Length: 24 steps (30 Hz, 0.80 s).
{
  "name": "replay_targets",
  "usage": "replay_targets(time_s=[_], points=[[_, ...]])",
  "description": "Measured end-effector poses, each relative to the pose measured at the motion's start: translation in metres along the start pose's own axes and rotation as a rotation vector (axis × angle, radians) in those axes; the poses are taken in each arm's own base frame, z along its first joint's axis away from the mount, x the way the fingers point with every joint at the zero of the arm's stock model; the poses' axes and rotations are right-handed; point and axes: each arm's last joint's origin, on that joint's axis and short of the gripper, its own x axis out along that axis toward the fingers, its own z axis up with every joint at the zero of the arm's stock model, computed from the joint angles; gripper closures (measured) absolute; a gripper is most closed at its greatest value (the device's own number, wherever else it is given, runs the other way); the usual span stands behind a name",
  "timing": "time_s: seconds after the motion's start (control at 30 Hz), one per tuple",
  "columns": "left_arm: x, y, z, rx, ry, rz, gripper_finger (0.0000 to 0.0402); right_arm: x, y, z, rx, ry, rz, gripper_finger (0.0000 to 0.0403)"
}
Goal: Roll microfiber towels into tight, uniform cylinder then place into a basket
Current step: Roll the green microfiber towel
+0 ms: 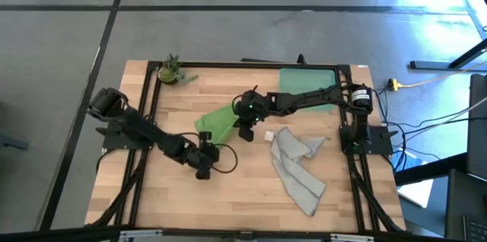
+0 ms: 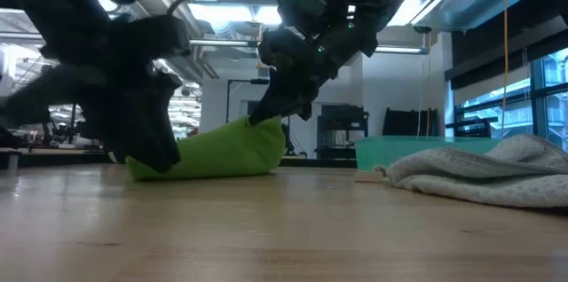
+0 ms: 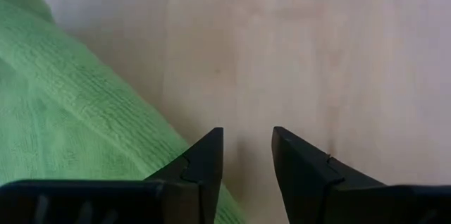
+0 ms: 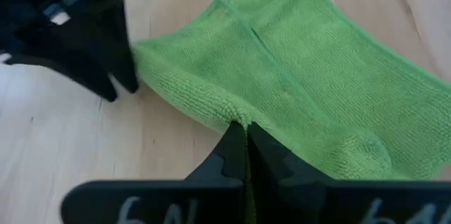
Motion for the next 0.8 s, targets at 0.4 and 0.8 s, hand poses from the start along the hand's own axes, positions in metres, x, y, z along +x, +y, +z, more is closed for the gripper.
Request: replay_targets(time_s=[0.4, 0.8], points=[[0.000, 0.007, -0.001, 0.034, -0.026, 0.198, 0.0284, 0.000, 0.000, -0.002, -0.003, 0.016, -0.003, 0.0397], [0.008, 0.036, -0.007, 0.036, 0.087, 0.360, 0.0284, 0.000, 0.000, -0.002, -0.002, 0.021, -0.004, 0.0399]])
